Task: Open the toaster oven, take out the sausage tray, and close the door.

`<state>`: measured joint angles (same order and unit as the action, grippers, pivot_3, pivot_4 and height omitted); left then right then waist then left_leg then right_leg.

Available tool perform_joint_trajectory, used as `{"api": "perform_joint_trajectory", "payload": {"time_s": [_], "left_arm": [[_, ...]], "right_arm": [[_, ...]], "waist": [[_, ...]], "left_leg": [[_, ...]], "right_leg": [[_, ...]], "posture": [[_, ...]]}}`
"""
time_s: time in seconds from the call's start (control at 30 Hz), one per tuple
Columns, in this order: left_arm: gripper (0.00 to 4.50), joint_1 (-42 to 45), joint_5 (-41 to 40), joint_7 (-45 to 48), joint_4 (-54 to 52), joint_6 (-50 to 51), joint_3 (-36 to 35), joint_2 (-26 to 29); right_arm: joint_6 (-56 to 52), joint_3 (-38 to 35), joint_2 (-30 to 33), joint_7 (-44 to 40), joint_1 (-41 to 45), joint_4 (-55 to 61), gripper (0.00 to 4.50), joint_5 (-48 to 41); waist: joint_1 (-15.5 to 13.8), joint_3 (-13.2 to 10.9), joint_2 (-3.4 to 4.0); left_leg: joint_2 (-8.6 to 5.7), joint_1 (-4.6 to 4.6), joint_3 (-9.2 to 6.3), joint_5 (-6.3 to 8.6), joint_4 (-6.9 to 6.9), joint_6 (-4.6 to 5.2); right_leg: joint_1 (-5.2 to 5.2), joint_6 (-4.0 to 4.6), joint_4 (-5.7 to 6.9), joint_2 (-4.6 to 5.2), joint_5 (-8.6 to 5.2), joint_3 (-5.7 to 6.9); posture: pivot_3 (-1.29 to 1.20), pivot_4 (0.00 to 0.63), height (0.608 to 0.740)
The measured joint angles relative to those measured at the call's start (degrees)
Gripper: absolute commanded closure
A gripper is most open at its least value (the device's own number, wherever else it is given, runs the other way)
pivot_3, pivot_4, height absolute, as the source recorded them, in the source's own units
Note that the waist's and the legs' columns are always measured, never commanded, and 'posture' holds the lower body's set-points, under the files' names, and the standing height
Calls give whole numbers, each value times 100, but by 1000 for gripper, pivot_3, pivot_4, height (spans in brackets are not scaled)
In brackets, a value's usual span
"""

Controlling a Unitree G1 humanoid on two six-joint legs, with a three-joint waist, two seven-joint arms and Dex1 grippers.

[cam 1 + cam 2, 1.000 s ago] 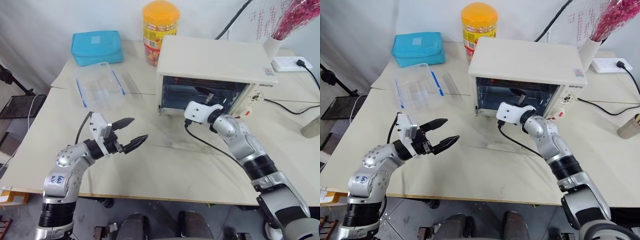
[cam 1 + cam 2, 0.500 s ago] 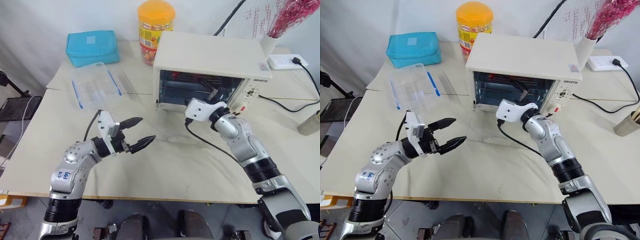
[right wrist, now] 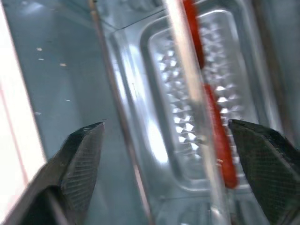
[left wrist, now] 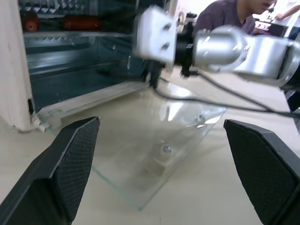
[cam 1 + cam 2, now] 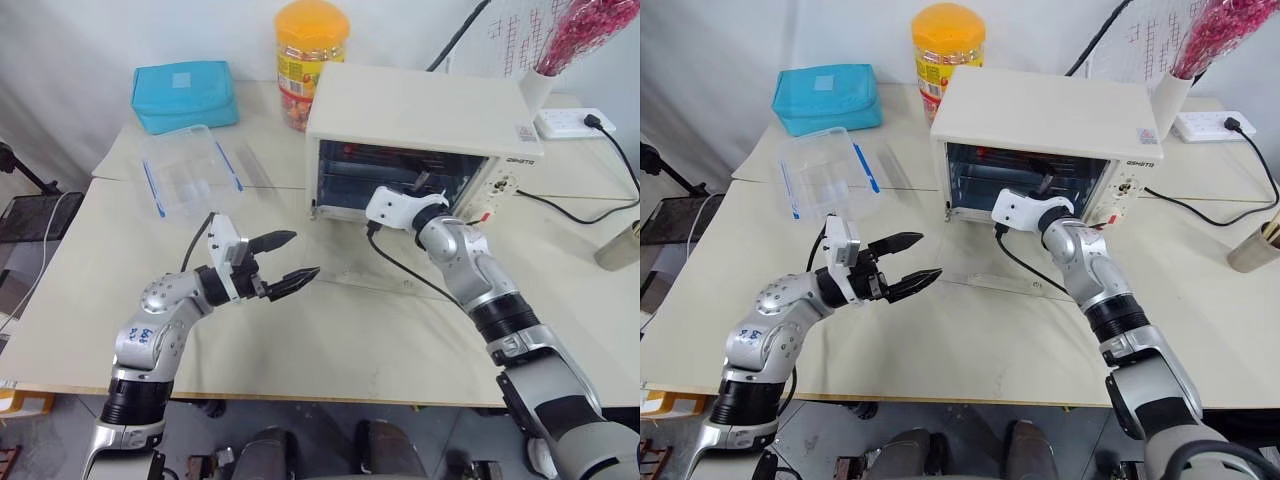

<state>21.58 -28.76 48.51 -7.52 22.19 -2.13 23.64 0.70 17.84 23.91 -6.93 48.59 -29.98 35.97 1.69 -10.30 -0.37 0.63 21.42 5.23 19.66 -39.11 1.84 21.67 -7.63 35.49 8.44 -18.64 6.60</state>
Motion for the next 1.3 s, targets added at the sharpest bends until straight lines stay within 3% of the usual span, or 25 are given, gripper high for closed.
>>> {"api": "perform_joint_trajectory", "payload": {"time_s": [0.3, 0.33, 0.9, 1.13, 1.3], "left_arm": [[0, 738, 128, 430, 883, -441, 261, -178], [0, 852, 164, 483, 1033, -521, 282, -239], [0, 3114, 524, 894, 4052, -1867, 99, -749], [0, 3504, 683, 1168, 5052, -2089, 56, -714], [0, 3818, 712, 1179, 5586, -2105, -60, -734]], "right_arm": [[-68, 39, -10, 477, 358, -445, 4350, 212], [-60, 124, 25, 485, 374, -465, 4487, 325], [45, 172, 126, 269, 387, -275, 4487, 349], [-70, 48, 340, -97, -142, 730, 4487, 340], [-221, -62, 394, -425, -676, 1629, 4487, 342]], "waist": [[6, 0, 0], [9, 0, -1], [28, -1, -5], [14, -1, -5], [11, -1, -5]], "left_leg": [[1, 0, 0, -1, -2, 0], [1, 0, 0, -1, -3, 0], [1, 13, 0, -2, 3, 2], [0, 82, 0, -4, -12, 5], [0, 84, 3, -7, -12, 7]], "right_leg": [[0, 0, 1, -2, 0, 3], [-1, 0, 3, -2, 0, 3], [12, 0, -1, -4, 0, 21], [84, -1, 20, -1, 0, 31], [85, 0, 22, -1, 0, 39]], "posture": [[0, 150, 740], [0, 150, 740], [0, 150, 740], [0, 150, 740], [0, 150, 740]]}}
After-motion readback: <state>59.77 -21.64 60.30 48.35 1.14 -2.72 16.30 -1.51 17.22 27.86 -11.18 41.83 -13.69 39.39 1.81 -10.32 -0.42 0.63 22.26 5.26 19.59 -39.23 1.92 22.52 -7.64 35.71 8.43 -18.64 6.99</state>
